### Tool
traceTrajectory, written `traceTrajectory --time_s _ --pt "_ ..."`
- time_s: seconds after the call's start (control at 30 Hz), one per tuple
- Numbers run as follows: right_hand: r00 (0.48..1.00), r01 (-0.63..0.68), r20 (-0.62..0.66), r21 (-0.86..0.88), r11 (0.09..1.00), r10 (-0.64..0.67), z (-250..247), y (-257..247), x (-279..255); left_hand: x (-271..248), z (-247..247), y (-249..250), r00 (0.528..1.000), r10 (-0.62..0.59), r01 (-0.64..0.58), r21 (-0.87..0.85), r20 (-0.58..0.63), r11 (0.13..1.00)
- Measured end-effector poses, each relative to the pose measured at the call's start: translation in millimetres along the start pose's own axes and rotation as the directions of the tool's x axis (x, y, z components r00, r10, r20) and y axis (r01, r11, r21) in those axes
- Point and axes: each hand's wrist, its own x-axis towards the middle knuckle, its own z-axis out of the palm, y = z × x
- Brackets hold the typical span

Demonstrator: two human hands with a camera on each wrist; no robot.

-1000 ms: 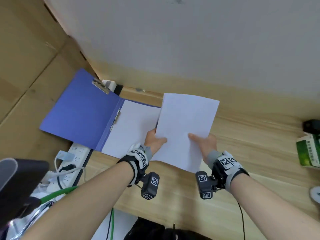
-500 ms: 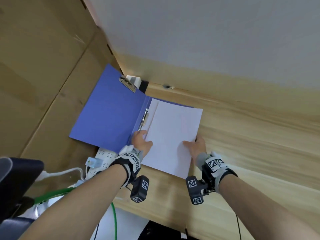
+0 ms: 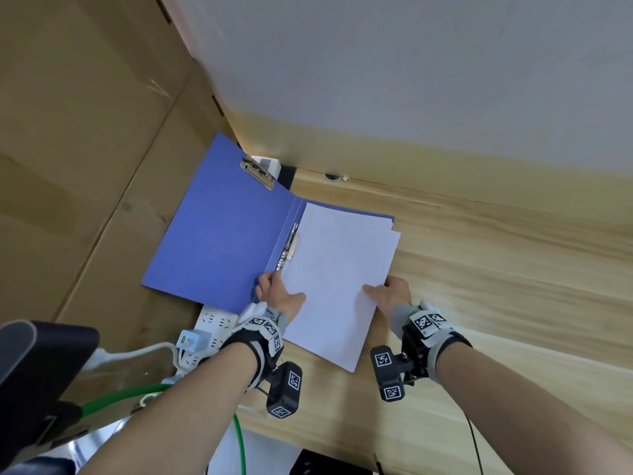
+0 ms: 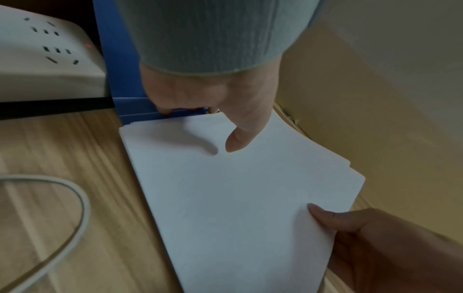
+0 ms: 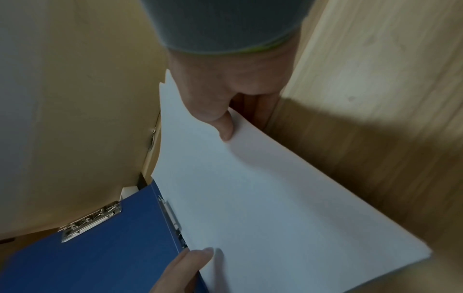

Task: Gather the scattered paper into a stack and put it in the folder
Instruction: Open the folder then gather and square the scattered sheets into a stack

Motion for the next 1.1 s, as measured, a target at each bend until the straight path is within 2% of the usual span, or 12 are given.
traceTrajectory --time_s 0.17,0.47,0.7,0.9,1.0,1.1 --pt "0.998 0.009 -0.055 -0.026 1.000 -0.011 -32.7 20.2 4.1 -14.0 16.0 22.8 0.999 -0.004 0.004 0.013 0.036 1.000" --pt "0.981 0.022 -0.190 -0.028 0.999 -0.027 -184.6 81.3 19.2 -96.3 103.7 108.0 0.981 0.076 -0.083 0.033 0.179 0.996" --pt "0.968 0.011 -0.251 -0.028 1.000 -0.017 -296.0 138.3 21.9 -161.1 194.4 158.5 0.964 0.075 -0.070 -0.026 0.255 0.997" --pt "0.960 0.042 -0.276 -0.017 0.999 -0.046 -347.1 162.0 15.7 -220.3 222.9 194.0 0.968 0.054 -0.009 -0.181 0.243 0.983" --pt "0.959 0.014 -0.283 0.027 1.000 -0.006 -362.2 167.0 10.6 -235.2 238.9 199.4 0.960 0.045 0.021 -0.231 0.276 0.973" --pt "0.963 -0.028 -0.267 0.060 0.998 0.044 -369.0 173.9 5.5 -244.4 249.3 202.2 0.923 0.036 0.049 -0.209 0.383 0.977"
